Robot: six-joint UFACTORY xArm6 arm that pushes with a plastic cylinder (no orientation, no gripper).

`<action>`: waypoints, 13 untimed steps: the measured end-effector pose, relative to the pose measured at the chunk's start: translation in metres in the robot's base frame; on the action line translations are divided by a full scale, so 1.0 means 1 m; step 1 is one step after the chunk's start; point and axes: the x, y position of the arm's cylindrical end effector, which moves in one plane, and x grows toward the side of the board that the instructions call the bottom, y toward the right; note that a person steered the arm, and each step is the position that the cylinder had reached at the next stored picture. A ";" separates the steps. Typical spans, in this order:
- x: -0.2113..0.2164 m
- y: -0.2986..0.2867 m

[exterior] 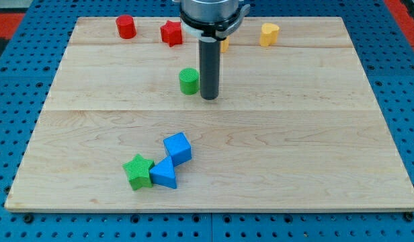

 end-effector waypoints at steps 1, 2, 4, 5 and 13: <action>-0.001 -0.024; -0.032 -0.037; -0.083 -0.036; -0.072 0.020; -0.100 0.147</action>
